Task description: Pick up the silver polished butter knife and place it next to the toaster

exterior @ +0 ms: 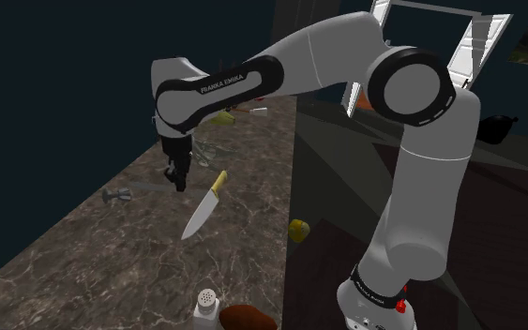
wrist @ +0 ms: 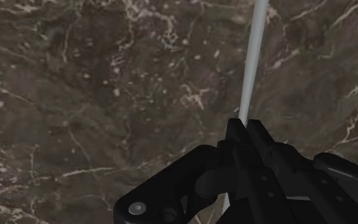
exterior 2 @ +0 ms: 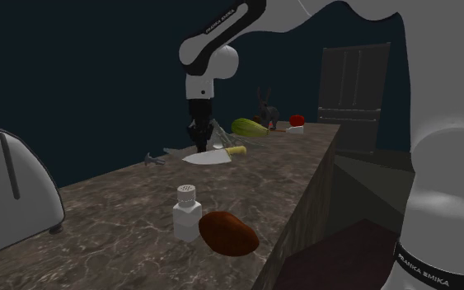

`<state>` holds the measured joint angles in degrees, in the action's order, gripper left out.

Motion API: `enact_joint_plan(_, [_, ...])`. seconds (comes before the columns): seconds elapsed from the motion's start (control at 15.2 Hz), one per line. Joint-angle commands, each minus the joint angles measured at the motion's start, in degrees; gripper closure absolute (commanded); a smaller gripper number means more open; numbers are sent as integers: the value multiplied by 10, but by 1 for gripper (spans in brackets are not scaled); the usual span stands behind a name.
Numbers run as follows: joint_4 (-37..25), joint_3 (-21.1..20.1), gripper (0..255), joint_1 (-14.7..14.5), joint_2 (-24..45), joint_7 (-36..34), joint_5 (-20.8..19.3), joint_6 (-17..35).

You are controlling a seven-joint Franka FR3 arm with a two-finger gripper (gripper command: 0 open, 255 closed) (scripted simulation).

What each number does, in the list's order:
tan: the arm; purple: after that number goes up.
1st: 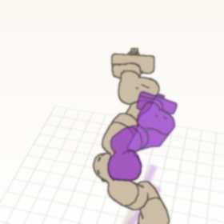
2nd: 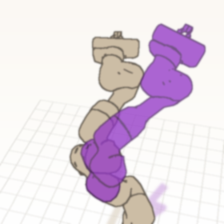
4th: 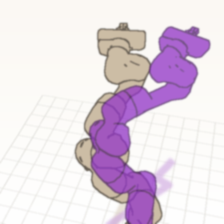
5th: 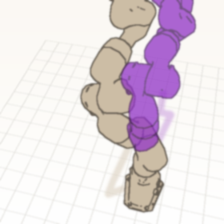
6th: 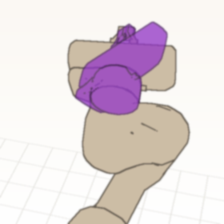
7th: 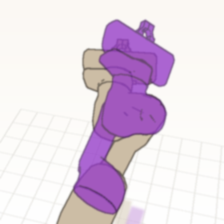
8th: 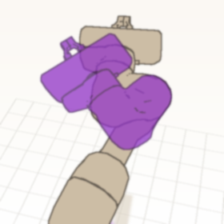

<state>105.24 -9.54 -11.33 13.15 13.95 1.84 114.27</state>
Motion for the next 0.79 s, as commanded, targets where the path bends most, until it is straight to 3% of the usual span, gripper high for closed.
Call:
enact_joint_plan(0.0, [-6,0,255,0,-7,0,1,-13])
enact_joint_plan(0.73, [-65,-1,255,1,-27,-2,3,-92])
